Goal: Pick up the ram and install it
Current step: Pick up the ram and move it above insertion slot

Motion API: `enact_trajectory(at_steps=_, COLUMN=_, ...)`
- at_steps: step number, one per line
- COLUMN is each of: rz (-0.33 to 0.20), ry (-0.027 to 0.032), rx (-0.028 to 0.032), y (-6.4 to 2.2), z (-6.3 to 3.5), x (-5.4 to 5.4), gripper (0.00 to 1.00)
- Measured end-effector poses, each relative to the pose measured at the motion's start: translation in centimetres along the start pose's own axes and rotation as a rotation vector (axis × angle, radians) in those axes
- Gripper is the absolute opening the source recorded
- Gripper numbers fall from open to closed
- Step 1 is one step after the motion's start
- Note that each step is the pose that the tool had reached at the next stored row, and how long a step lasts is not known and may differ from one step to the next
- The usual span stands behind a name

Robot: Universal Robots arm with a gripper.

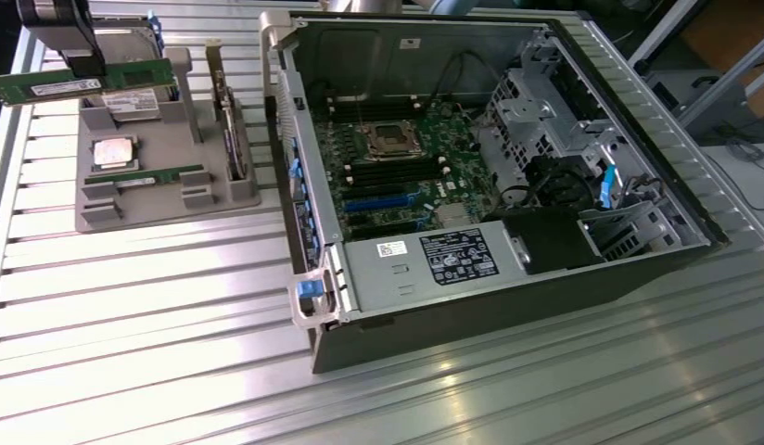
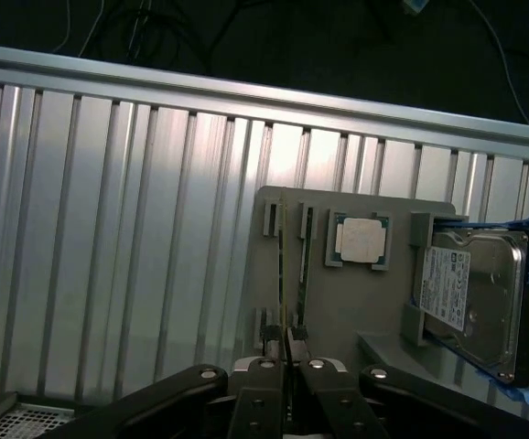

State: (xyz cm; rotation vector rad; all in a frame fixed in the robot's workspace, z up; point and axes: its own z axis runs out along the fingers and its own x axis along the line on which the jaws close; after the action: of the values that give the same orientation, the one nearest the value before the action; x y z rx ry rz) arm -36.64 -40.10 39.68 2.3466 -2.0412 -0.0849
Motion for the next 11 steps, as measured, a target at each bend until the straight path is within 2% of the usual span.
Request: enact_trajectory(at_steps=11, rz=0.0, ry=0.0002, rx=0.0002, y=-2.19, z=-0.12, x=0.3, gripper=0.13)
